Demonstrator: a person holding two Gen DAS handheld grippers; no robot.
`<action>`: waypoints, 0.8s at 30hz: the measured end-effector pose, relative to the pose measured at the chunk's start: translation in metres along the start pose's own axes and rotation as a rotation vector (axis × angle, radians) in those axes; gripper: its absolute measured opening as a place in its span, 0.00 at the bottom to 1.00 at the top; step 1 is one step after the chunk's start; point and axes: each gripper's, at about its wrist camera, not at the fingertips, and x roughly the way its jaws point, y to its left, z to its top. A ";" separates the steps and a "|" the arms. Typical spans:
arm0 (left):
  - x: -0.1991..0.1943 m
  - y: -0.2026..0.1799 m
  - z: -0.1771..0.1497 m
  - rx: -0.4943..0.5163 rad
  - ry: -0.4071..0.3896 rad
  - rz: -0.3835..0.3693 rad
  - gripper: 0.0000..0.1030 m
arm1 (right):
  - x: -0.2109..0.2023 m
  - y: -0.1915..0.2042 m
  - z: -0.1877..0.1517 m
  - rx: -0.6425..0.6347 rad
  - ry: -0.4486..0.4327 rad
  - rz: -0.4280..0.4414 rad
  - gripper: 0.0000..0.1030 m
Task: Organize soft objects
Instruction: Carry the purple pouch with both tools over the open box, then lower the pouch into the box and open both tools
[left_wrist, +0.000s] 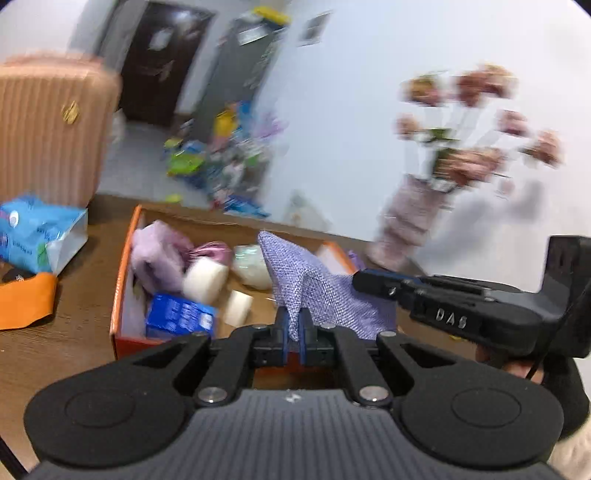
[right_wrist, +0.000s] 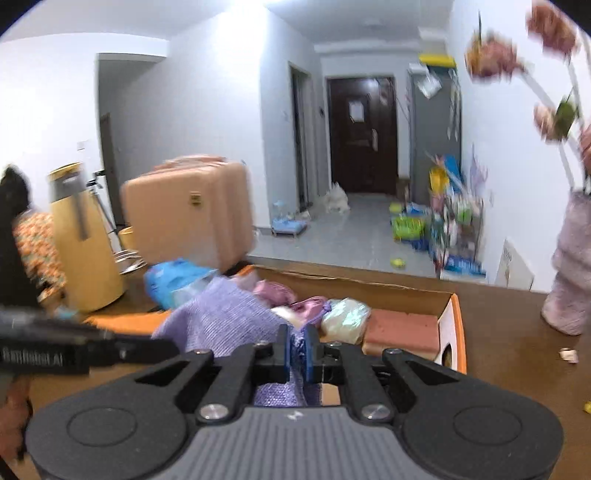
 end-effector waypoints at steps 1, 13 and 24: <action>0.016 0.005 0.004 -0.017 0.020 0.014 0.06 | 0.021 -0.009 0.006 0.013 0.023 -0.007 0.07; 0.076 0.021 -0.019 0.064 0.125 0.117 0.13 | 0.136 -0.024 -0.041 -0.010 0.289 -0.030 0.13; 0.017 0.012 0.004 0.112 0.030 0.159 0.46 | 0.073 -0.019 -0.008 -0.024 0.185 -0.048 0.42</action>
